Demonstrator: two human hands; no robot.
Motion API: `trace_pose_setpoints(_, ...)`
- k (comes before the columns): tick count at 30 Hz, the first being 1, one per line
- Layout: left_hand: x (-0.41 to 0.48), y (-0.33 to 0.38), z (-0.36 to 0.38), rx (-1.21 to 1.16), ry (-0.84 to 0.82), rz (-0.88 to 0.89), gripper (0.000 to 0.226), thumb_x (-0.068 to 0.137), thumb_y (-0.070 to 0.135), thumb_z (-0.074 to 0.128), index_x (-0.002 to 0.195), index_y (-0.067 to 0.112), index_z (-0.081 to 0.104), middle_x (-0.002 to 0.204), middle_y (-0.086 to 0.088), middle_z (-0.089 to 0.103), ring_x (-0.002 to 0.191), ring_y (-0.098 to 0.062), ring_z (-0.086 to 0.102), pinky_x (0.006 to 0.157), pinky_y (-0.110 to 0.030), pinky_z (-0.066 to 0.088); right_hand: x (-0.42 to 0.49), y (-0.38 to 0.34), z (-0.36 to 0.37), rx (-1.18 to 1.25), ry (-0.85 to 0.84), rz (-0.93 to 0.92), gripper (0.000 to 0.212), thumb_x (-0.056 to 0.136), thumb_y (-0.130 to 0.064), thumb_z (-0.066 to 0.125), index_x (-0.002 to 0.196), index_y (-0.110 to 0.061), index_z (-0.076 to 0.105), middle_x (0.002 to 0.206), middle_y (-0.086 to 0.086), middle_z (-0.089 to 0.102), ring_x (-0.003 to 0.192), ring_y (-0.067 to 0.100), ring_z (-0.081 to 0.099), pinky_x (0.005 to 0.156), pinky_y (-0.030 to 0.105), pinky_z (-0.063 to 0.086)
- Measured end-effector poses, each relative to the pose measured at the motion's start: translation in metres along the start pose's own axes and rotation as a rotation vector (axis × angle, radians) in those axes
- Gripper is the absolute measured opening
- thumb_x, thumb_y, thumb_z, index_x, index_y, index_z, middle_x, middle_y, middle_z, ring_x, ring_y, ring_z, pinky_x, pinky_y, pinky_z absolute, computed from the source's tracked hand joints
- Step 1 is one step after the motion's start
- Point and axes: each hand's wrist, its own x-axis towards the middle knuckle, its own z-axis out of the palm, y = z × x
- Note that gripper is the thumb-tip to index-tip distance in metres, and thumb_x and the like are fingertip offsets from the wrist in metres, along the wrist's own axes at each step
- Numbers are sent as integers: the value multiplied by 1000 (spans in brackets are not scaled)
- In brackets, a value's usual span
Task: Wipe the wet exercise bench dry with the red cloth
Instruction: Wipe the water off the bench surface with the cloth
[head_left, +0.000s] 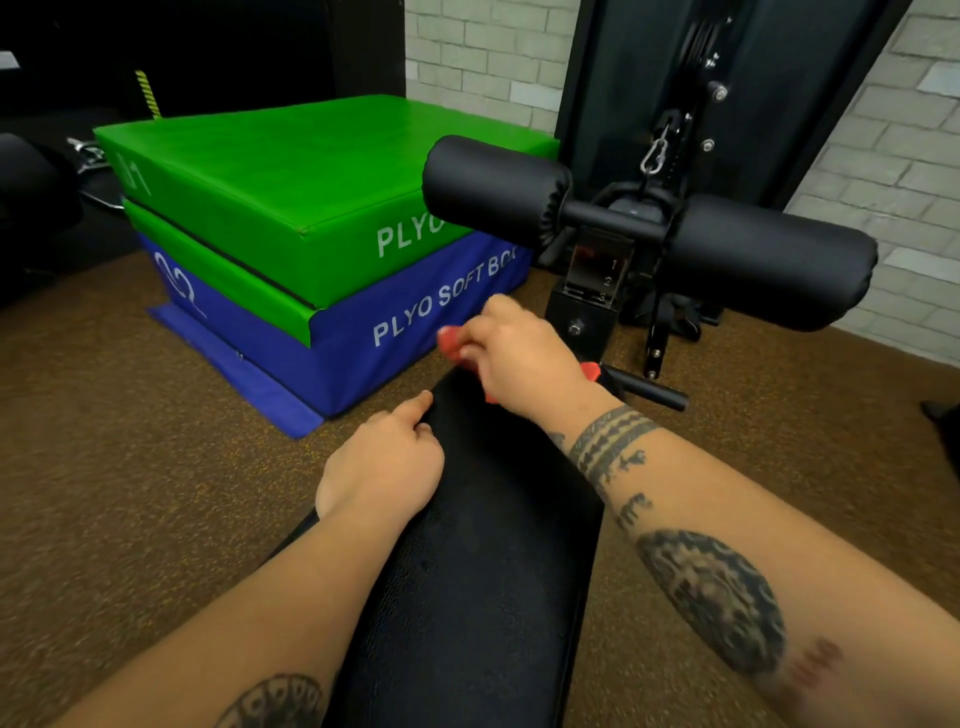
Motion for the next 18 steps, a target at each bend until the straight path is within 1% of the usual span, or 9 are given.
trace_pose_setpoints(1,0,0,1,-2,6,0,50,98,39,30,146,54,31,145,1,49,123,-33,52,95,-43,44,-7,-7,0,16,-71,-75,22,94,-32,61,111,-24,71,104,6,53,97,29,59,85,41,49)
trace_pose_setpoints(3,1,0,2,-14,7,-11,49,98,41,31,145,53,34,145,1,49,122,-35,52,94,-43,43,-22,-10,3,25,-186,-133,30,92,-39,62,120,-28,68,107,3,53,103,27,57,91,40,47)
trace_pose_setpoints(5,2,0,2,-8,3,-15,49,99,41,31,146,53,33,146,2,48,122,-35,52,94,-42,43,-30,2,9,27,-184,-119,35,92,-41,61,126,-34,65,110,1,55,107,25,52,96,39,44)
trace_pose_setpoints(7,1,0,1,-4,-4,-13,49,99,40,31,146,54,31,148,2,47,125,-33,51,95,-42,44,-27,15,15,52,-139,-77,31,93,-36,63,123,-37,68,108,0,56,104,25,50,96,39,43)
trace_pose_setpoints(9,-1,1,-1,-1,-4,-13,49,100,39,31,147,54,31,149,2,46,126,-33,50,98,-41,43,-19,29,19,61,-80,0,27,92,-30,65,118,-35,72,106,1,56,103,25,49,96,39,43)
trace_pose_setpoints(12,-2,1,-2,-10,-6,-13,49,101,38,31,148,54,30,149,1,46,126,-33,50,99,-41,43,-5,52,24,41,-24,158,24,92,-27,66,113,-34,75,106,3,54,103,27,50,95,37,44)
trace_pose_setpoints(15,-1,1,-1,-12,-8,-4,49,101,38,31,148,54,30,147,1,47,125,-31,51,97,-40,43,7,78,22,3,-3,320,24,93,-27,65,115,-33,74,107,7,51,106,33,53,95,39,47)
trace_pose_setpoints(18,0,0,0,-2,-1,10,49,101,38,30,148,52,30,148,2,46,128,-29,49,96,-39,41,6,103,13,-61,43,549,28,96,-25,57,119,-29,72,116,14,48,112,40,50,99,43,48)
